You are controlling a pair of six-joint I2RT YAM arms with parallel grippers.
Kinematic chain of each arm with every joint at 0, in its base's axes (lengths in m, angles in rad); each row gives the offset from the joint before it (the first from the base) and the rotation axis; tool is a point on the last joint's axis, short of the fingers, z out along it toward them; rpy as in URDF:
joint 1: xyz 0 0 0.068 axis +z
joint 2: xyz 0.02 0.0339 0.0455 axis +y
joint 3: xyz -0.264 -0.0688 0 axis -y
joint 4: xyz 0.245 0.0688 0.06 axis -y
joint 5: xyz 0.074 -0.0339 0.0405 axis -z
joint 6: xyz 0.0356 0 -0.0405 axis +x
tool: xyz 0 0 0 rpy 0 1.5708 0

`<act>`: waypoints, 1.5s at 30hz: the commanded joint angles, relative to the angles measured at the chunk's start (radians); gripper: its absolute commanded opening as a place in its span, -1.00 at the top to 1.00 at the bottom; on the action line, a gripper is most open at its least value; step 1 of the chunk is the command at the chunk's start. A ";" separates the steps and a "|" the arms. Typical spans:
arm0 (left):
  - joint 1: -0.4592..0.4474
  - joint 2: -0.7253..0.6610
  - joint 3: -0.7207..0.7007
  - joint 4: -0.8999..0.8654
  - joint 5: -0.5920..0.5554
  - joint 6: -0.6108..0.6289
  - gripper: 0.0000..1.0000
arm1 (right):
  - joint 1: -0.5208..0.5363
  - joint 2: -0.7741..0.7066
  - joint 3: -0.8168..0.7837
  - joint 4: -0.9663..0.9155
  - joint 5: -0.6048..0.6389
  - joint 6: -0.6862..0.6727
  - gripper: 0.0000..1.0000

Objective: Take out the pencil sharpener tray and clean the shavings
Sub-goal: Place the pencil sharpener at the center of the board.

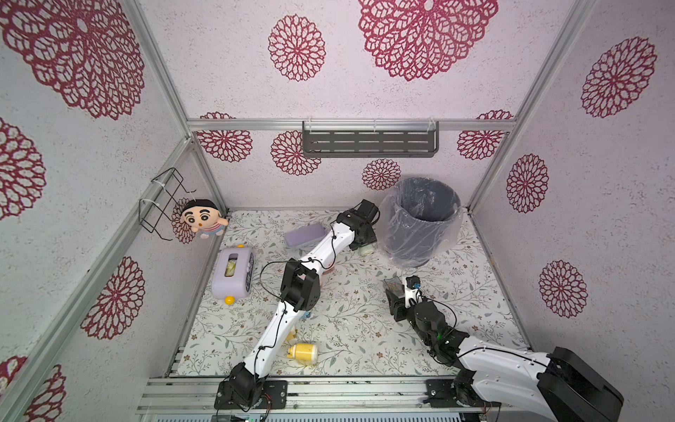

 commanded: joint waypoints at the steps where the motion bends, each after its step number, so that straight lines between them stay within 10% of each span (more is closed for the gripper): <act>1: 0.012 0.025 0.014 0.011 0.033 -0.004 0.69 | -0.013 -0.010 -0.003 0.023 -0.001 0.020 0.05; 20: 0.035 0.046 0.007 0.121 0.209 -0.038 -0.60 | -0.040 0.052 0.006 0.045 -0.021 0.033 0.09; 30: 0.038 -0.059 -0.106 0.155 0.228 -0.021 -0.75 | -0.049 0.049 0.012 0.017 -0.026 0.045 0.11; 45: 0.040 -0.542 -0.672 0.407 0.203 0.108 -0.95 | -0.050 -0.088 0.072 -0.159 -0.083 0.065 0.12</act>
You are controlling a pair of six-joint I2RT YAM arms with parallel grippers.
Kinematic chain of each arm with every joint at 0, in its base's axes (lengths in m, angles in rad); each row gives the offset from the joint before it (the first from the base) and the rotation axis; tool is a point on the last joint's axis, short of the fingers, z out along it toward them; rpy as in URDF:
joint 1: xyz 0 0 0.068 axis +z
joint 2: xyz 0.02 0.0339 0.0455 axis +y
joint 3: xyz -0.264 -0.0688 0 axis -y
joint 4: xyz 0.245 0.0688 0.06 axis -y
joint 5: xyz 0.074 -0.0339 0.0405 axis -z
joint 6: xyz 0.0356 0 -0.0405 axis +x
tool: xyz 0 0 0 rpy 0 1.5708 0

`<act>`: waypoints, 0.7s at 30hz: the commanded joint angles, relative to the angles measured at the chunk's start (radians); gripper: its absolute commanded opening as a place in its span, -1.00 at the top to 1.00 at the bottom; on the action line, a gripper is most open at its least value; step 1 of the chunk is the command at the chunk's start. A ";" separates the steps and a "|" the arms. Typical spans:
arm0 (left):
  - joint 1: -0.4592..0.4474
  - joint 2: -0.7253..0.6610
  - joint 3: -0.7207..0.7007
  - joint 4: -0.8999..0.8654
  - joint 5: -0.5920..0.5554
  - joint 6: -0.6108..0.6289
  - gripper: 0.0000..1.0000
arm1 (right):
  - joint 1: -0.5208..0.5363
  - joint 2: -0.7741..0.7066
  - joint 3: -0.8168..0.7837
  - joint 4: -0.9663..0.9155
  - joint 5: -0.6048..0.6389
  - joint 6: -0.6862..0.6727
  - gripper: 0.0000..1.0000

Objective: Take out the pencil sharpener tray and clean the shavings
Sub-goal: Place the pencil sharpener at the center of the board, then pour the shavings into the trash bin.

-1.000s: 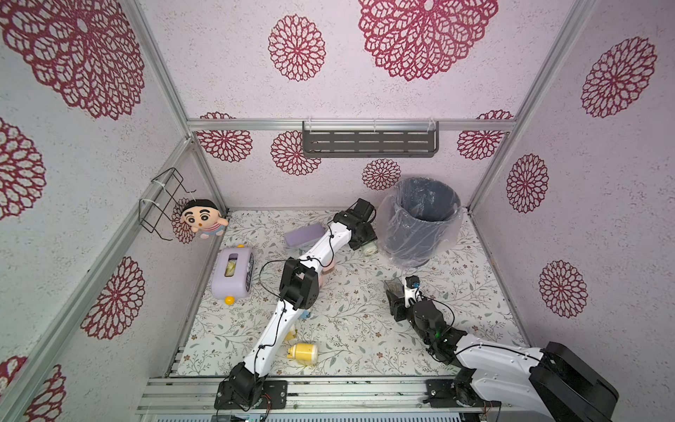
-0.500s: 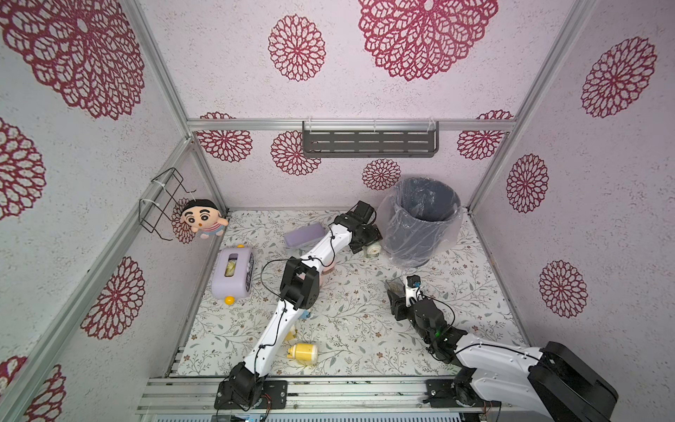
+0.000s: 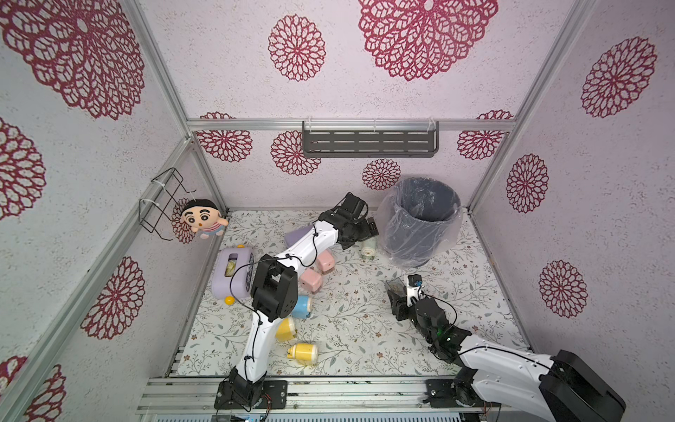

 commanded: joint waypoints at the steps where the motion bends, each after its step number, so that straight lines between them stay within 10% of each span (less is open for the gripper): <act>1: 0.004 -0.092 -0.103 0.092 0.000 0.052 -0.95 | -0.004 -0.069 0.048 -0.056 -0.028 0.018 0.12; 21: -0.024 -0.968 -1.197 0.707 -0.182 0.301 -0.95 | -0.013 -0.156 0.304 -0.272 -0.106 -0.007 0.13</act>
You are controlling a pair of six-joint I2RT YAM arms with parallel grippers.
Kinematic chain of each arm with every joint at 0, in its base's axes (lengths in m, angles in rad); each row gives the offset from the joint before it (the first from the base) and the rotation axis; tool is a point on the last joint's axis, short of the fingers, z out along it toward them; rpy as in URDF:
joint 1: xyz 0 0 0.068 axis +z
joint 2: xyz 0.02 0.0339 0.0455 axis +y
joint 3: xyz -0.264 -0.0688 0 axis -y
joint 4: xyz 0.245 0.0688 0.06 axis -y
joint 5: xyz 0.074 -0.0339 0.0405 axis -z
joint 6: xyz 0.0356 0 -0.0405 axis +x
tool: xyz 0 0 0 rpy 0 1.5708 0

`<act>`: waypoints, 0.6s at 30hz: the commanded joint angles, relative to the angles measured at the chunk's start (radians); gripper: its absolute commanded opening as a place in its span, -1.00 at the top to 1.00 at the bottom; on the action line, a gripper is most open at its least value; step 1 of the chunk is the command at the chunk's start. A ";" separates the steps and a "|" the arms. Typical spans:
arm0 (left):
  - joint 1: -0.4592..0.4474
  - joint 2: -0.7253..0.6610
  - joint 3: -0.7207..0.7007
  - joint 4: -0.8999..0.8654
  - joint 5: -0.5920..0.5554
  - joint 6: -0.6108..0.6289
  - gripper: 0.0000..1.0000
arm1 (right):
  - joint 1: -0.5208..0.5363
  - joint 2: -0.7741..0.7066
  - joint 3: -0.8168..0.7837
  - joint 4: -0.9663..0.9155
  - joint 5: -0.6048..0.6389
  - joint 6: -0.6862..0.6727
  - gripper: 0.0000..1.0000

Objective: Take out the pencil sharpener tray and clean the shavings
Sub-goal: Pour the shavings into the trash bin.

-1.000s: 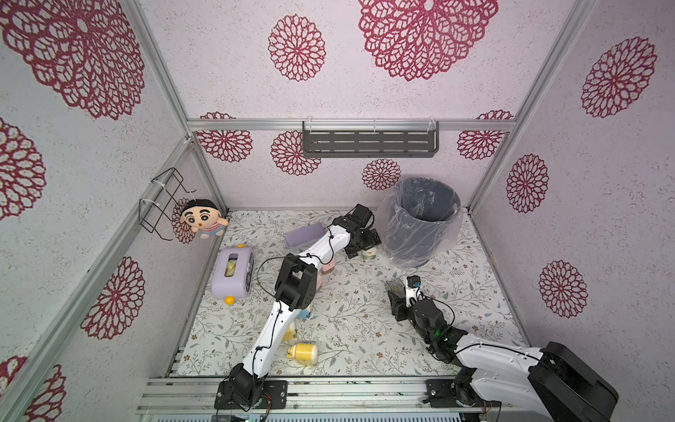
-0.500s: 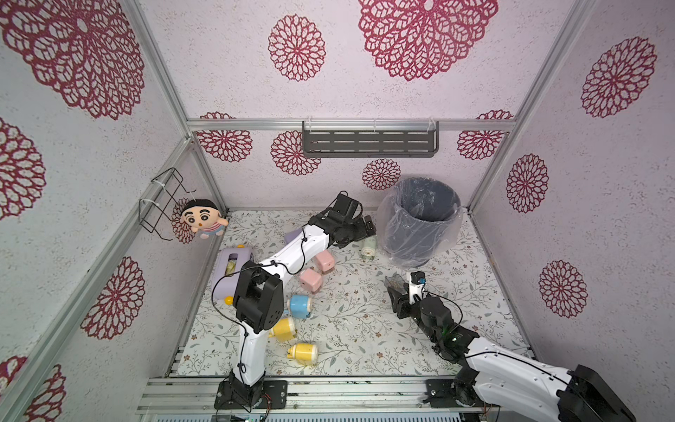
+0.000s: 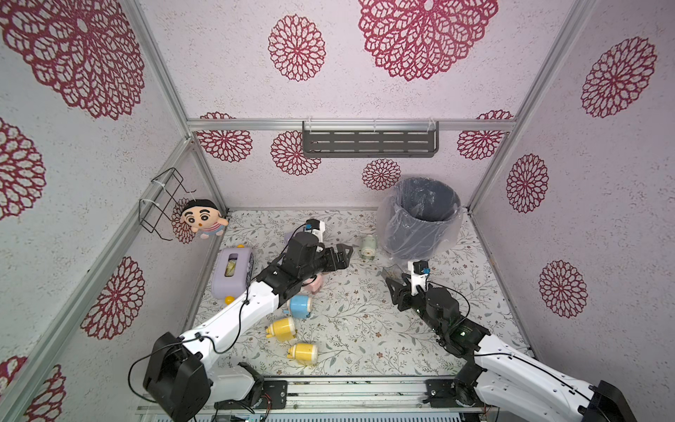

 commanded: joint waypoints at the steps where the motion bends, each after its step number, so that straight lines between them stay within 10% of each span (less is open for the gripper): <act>1: -0.008 -0.062 -0.128 0.143 -0.099 0.094 -0.95 | -0.006 0.018 0.119 -0.024 0.002 -0.009 0.13; 18: -0.022 -0.263 -0.358 0.303 -0.219 0.173 -0.95 | -0.185 0.368 0.902 -0.472 0.083 -0.088 0.14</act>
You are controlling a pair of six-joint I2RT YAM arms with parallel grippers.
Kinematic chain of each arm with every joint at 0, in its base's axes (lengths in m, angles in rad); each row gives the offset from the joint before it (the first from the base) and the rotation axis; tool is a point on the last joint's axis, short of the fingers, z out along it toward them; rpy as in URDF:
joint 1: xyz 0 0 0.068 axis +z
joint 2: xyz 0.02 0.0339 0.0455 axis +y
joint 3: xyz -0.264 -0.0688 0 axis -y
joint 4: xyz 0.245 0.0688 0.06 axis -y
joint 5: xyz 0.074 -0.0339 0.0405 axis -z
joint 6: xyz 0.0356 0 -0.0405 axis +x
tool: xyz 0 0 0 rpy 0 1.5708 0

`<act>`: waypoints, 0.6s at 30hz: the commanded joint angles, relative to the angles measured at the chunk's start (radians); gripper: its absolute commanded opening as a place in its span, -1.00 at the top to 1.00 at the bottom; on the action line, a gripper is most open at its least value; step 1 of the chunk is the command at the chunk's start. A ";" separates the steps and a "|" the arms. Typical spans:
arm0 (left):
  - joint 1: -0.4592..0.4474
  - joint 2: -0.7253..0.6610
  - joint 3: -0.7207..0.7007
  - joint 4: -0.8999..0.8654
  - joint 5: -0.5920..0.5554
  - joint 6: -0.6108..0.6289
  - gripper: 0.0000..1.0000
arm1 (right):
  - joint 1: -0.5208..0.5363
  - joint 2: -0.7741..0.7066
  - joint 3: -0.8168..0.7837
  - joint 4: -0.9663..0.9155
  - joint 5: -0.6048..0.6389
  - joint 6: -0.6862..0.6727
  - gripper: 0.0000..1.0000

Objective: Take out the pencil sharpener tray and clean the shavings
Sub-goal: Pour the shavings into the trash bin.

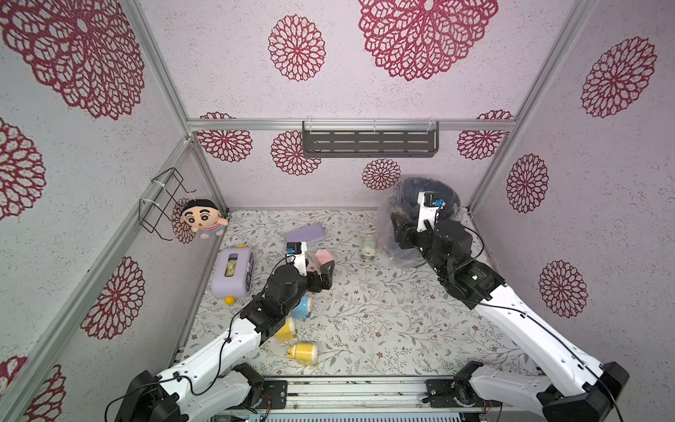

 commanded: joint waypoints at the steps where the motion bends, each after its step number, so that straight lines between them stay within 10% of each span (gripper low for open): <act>1: -0.007 -0.010 -0.027 0.050 -0.019 0.014 -0.95 | -0.060 0.079 0.144 -0.130 0.030 -0.030 0.14; 18: -0.006 0.021 -0.030 0.065 -0.010 0.007 -0.95 | -0.314 0.585 0.773 -0.576 -0.140 0.272 0.12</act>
